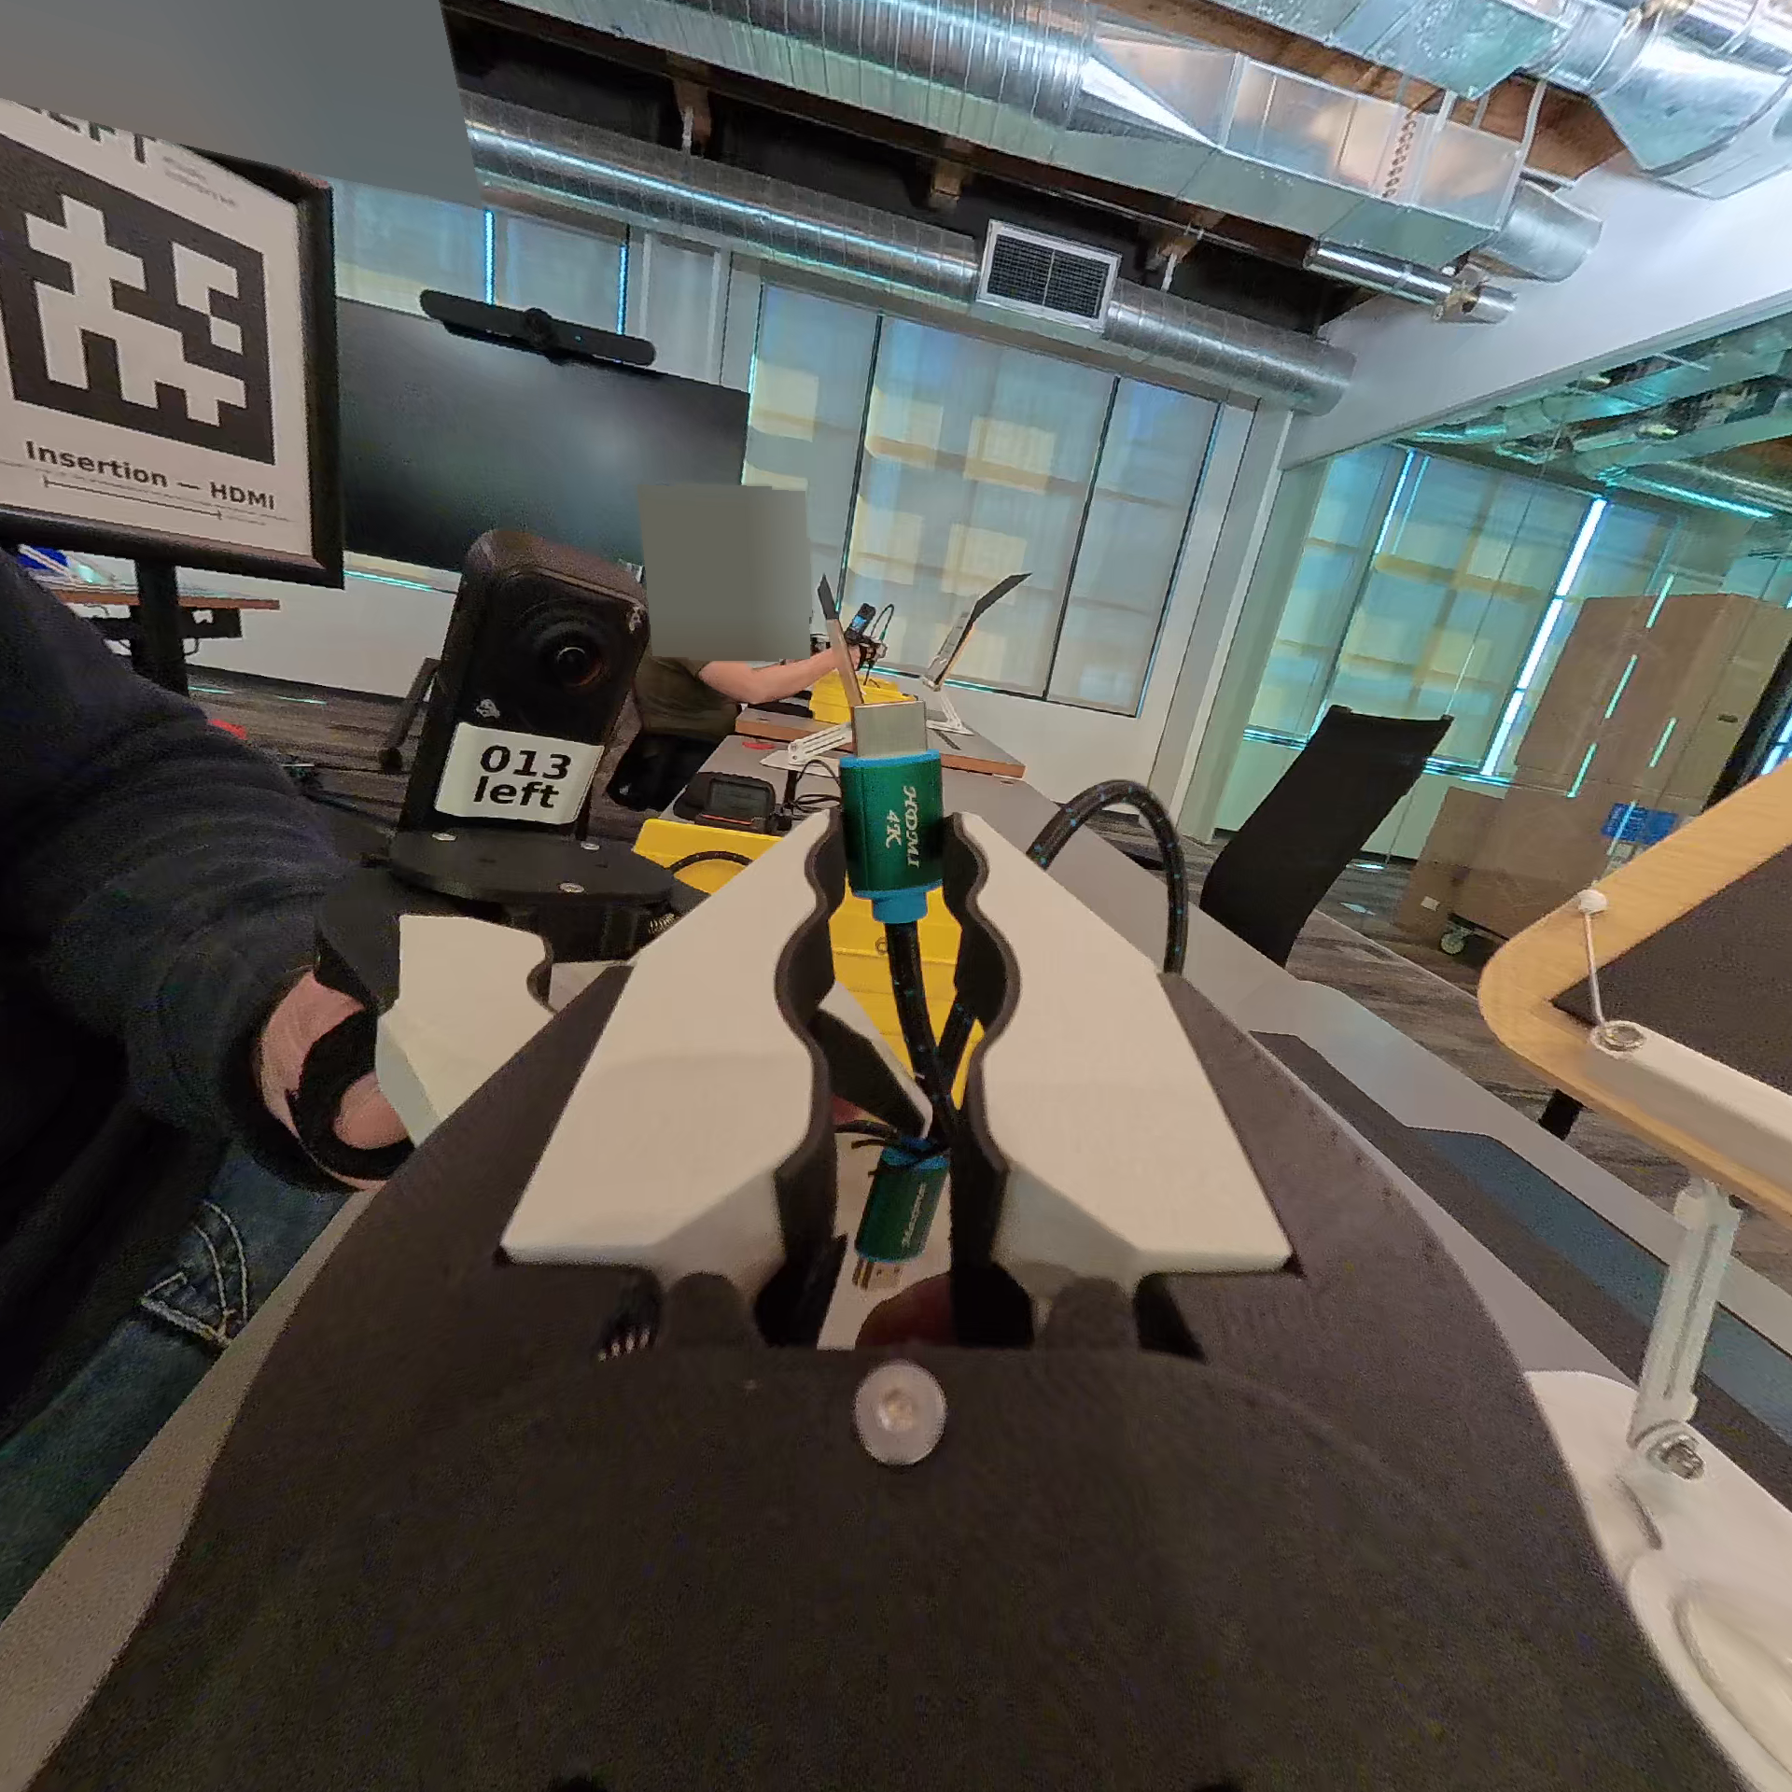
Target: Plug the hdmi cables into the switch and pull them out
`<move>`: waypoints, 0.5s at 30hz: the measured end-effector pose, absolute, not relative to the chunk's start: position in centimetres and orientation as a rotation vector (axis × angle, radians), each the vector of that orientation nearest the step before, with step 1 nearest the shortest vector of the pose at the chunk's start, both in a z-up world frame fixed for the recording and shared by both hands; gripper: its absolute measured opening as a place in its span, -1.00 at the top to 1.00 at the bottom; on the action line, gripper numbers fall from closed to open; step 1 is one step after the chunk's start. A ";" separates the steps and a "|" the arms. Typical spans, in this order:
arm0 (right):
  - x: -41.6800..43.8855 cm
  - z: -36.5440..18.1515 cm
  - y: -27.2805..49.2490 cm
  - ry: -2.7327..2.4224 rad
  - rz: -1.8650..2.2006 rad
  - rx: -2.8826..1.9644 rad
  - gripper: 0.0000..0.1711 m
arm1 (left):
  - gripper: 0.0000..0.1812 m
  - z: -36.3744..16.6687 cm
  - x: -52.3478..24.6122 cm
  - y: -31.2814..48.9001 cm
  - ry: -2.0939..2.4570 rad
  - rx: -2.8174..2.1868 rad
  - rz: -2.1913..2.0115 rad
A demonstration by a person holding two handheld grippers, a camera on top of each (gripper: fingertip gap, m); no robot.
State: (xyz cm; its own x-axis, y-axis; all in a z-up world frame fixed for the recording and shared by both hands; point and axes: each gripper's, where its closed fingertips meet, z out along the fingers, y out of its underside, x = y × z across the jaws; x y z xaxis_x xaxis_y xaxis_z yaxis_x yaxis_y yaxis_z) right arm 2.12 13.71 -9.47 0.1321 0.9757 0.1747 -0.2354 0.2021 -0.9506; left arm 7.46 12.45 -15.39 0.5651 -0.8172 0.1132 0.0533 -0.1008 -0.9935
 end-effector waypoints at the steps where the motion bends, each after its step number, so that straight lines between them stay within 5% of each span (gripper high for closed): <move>1: 2.3 -9.4 13.9 -1.026 1.093 -0.941 0.79 | 0.25 -15.4 7.3 12.7 0.666 -1.500 -0.833; 15: 2.9 -9.7 15.2 -0.993 1.064 -0.983 0.79 | 0.20 -13.9 3.9 14.7 0.508 -1.499 -0.753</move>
State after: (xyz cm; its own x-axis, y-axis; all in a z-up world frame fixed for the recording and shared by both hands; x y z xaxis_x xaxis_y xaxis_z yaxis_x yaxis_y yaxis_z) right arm 2.90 15.18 -9.69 0.1867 0.9702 0.1544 -0.2204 0.1945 -0.9558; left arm 3.93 14.72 -13.94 0.6828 -0.7153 0.1486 0.1293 -0.0819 -0.9882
